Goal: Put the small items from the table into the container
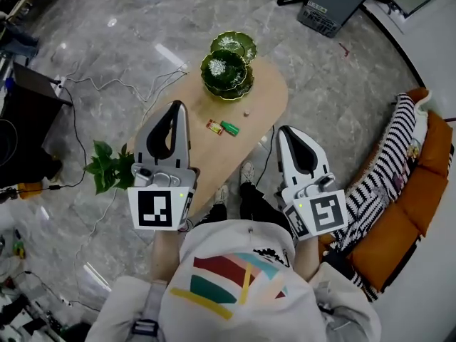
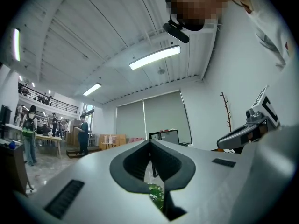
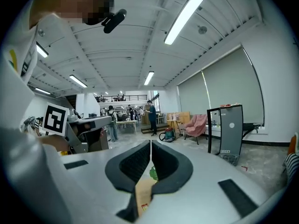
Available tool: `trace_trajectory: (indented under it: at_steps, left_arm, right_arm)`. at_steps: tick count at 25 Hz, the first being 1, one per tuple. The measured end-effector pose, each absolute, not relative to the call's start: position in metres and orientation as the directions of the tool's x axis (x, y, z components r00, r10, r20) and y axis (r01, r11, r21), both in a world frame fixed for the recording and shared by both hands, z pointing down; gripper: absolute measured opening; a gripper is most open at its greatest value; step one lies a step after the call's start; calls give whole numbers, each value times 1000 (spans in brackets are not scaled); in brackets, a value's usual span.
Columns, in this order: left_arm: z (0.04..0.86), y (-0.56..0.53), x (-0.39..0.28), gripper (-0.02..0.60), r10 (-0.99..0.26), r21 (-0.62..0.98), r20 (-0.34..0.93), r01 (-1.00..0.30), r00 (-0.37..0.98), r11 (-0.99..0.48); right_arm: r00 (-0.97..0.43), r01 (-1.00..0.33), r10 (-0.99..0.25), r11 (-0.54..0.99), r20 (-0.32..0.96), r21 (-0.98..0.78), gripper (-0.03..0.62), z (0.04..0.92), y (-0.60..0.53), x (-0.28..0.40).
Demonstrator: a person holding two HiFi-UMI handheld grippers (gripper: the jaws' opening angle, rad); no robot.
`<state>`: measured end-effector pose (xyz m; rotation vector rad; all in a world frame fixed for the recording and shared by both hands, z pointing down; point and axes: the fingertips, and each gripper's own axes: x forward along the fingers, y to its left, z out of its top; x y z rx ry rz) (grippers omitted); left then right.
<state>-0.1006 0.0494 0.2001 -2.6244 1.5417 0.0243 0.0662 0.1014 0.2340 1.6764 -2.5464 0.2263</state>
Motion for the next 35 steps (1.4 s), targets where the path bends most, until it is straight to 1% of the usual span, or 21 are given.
trace_trajectory:
  at_steps: [3, 6, 7, 9, 11, 12, 13, 14, 19, 22, 27, 31, 35]
  left_arm:
    - [189, 29, -85, 9, -883, -93, -85, -886, 462, -455]
    - [195, 9, -68, 8, -894, -115, -66, -893, 444, -435]
    - [198, 3, -63, 8, -897, -121, -60, -895, 439, -430]
    - [202, -8, -53, 9, -903, -128, -52, -900, 426, -417]
    - [206, -16, -47, 9, -912, -136, -46, -907, 408, -399]
    - [207, -19, -45, 9, -916, -138, -44, -910, 399, -390]
    - [209, -21, -43, 9, -919, -137, -42, -914, 391, -382]
    - [212, -23, -41, 8, -923, -135, -39, -918, 382, -374]
    - [239, -26, -49, 9, -941, -118, 12, -934, 339, -338]
    - [252, -34, -61, 9, -947, -108, 19, -941, 321, -321]
    - [271, -45, -83, 9, -954, -119, 33, -947, 296, -298]
    - [303, -48, -99, 9, -958, -84, 80, -955, 277, -283]
    - [357, -46, -110, 9, -951, -54, 156, -959, 267, -278]
  right_arm:
    - [-427, -903, -899, 419, 96, -98, 12, 228, 73, 83]
    - [-438, -894, -898, 439, -32, -90, 12, 214, 50, 104]
    - [-447, -889, -893, 450, -57, -82, 12, 213, 44, 110]
    - [-490, -865, -870, 494, -61, -91, 12, 218, 31, 117]
    - [-557, -820, -830, 557, -39, -134, 19, 231, 19, 118]
    - [-585, -799, -811, 582, -30, -154, 63, 237, 14, 117]
    - [-606, -782, -795, 601, -20, -163, 180, 243, 10, 116]
    - [-625, -770, -781, 617, -4, -161, 234, 249, 5, 114]
    - [-676, -737, -732, 667, 83, -112, 235, 277, -12, 93]
    - [-713, -702, -690, 702, 129, -125, 234, 295, -20, 74]
    - [-732, -678, -642, 719, 228, -154, 234, 332, -29, 51]
    - [-741, -661, -590, 724, 321, -197, 233, 383, -39, 30]
    - [-746, -640, -522, 734, 415, -228, 234, 452, -44, 1]
